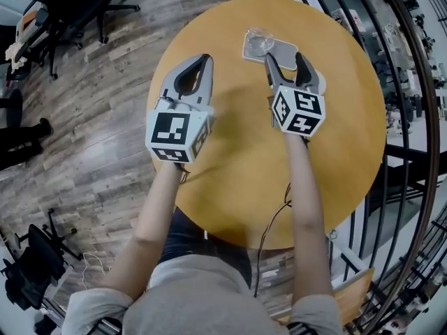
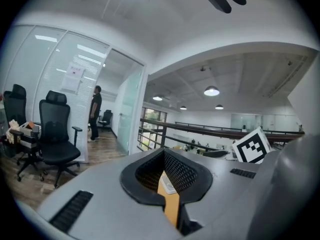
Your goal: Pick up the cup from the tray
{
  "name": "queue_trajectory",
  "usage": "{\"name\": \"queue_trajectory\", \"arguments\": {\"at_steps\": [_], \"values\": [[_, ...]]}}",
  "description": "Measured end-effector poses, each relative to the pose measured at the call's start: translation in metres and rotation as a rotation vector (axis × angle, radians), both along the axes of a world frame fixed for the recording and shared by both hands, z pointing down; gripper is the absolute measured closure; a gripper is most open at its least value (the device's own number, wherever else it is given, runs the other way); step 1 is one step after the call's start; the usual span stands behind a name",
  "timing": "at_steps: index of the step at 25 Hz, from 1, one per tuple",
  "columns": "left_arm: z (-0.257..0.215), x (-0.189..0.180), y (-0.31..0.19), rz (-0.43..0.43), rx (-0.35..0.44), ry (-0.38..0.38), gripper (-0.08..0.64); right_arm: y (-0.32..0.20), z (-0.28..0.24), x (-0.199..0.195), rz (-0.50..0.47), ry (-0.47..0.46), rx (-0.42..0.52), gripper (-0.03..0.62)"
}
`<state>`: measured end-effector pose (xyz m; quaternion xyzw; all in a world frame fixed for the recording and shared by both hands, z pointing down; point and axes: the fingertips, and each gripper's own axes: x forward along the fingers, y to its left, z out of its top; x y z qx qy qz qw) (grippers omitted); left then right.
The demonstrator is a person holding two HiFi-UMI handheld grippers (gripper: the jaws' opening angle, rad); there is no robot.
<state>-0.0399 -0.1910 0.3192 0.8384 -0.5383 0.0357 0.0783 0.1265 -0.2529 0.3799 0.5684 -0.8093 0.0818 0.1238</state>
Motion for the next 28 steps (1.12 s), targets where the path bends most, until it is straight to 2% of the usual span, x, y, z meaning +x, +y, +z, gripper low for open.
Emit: {"name": "queue_trajectory", "arguments": {"at_steps": [8,12,21,28], "values": [[0.021,-0.036,-0.006,-0.032,-0.015,0.001,0.554,-0.034,0.055,-0.022,-0.002,0.022,-0.084,0.281],[0.033,-0.052,-0.014,-0.051,-0.045,0.028,0.554,-0.046,0.077,-0.030,0.005,0.050,-0.132,0.268],[0.060,-0.059,-0.028,-0.057,-0.083,0.028,0.554,-0.074,0.111,-0.029,-0.017,0.097,-0.198,0.256],[0.074,-0.070,-0.037,-0.067,-0.094,0.012,0.554,-0.090,0.126,-0.036,-0.025,0.084,-0.228,0.255]]}}
